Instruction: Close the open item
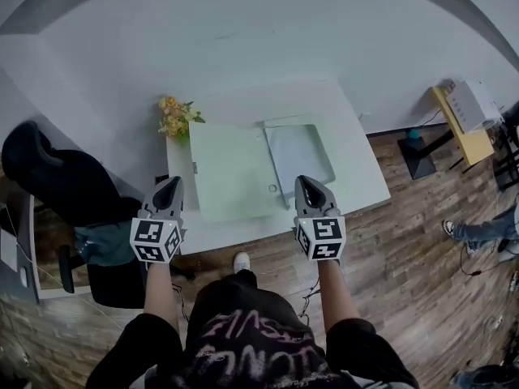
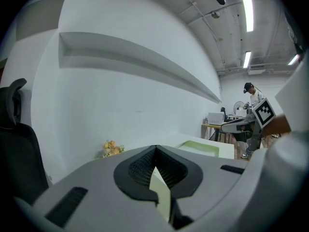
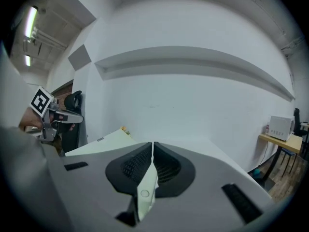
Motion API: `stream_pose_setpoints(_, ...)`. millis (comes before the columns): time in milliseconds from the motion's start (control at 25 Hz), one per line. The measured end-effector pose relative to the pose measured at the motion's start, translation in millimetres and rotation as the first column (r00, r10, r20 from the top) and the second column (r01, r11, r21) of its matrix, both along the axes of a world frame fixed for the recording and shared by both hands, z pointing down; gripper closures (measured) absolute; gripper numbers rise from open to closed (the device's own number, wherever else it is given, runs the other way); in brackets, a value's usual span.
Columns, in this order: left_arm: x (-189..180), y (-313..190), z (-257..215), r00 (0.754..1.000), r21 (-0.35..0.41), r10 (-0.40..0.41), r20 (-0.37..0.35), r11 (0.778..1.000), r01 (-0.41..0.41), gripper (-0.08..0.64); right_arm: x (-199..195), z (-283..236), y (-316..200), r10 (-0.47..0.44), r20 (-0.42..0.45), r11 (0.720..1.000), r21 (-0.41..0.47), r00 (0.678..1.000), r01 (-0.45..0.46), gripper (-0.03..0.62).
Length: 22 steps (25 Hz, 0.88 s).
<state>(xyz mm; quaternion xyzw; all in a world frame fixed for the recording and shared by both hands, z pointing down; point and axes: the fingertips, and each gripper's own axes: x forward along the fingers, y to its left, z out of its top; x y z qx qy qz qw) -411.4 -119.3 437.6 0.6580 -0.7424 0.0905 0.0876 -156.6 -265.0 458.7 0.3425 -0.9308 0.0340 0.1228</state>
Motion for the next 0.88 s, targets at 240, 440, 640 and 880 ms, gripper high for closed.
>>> stream_pose_setpoints(240, -30.8, -15.6, 25.3, 1.000, -0.030, 0.008, -0.014, 1.000, -0.008, 0.546, -31.4, 12.9, -26.3, -0.016, -0.041, 1.000, -0.012, 0.999, 0.015, 0.565)
stream_pose_setpoints(440, -42.8, -14.5, 42.8, 0.999, -0.056, 0.018, -0.028, 0.998, -0.019, 0.546, -53.3, 18.4, -31.2, -0.038, -0.053, 0.999, -0.016, 0.998, 0.037, 0.565)
stream_pose_setpoints(640, -50.6, -17.4, 52.7, 0.999, -0.075, 0.016, -0.032, 0.997, -0.018, 0.546, -65.7, 22.6, -36.6, -0.050, -0.053, 0.999, -0.018, 0.997, 0.050, 0.565)
stream_pose_setpoints(880, -55.8, -26.6, 69.6, 1.000, -0.121, -0.011, -0.029, 0.993, 0.008, 0.546, -64.6, 33.1, -52.2, -0.061, -0.063, 0.998, -0.026, 0.996, 0.059, 0.565)
